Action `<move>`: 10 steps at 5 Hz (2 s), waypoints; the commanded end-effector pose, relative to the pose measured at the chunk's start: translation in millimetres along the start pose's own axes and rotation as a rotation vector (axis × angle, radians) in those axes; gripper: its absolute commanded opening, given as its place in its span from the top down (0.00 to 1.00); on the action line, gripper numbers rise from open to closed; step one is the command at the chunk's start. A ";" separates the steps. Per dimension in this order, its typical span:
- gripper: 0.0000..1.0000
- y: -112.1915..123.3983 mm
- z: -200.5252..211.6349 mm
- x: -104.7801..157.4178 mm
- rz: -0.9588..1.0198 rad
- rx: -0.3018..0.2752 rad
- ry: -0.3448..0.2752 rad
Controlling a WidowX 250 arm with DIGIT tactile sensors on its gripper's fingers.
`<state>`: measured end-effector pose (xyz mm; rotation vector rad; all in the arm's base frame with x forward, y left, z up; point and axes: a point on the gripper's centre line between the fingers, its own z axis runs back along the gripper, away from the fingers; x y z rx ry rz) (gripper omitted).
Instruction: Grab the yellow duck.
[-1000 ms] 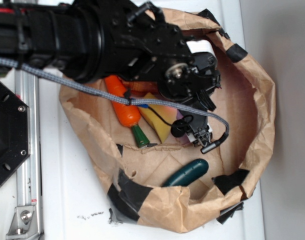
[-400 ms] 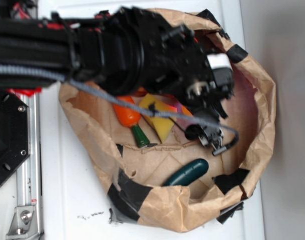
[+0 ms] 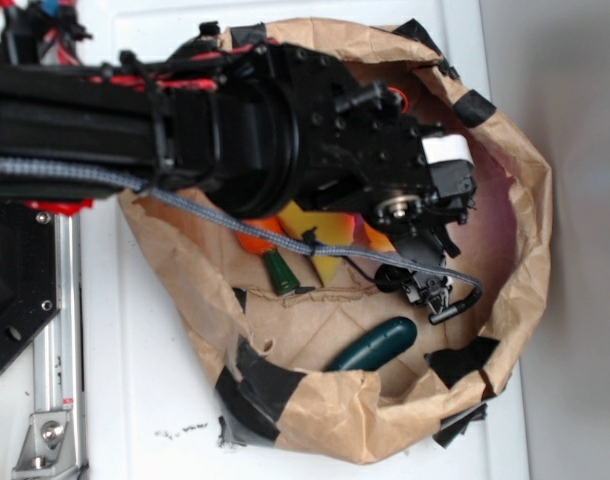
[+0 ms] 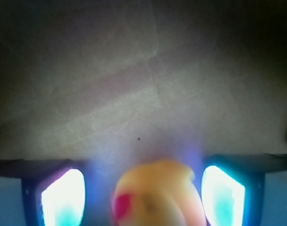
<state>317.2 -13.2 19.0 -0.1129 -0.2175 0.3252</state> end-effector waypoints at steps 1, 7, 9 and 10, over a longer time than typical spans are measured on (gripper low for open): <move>1.00 12.1 -4.8 5.3 0.034 0.014 0.007; 1.00 -47.3 160.6 15.7 -0.010 -0.058 -0.095; 1.00 -38.5 233.9 30.8 0.000 -0.095 -0.073; 1.00 -37.3 232.1 30.2 0.006 -0.073 -0.083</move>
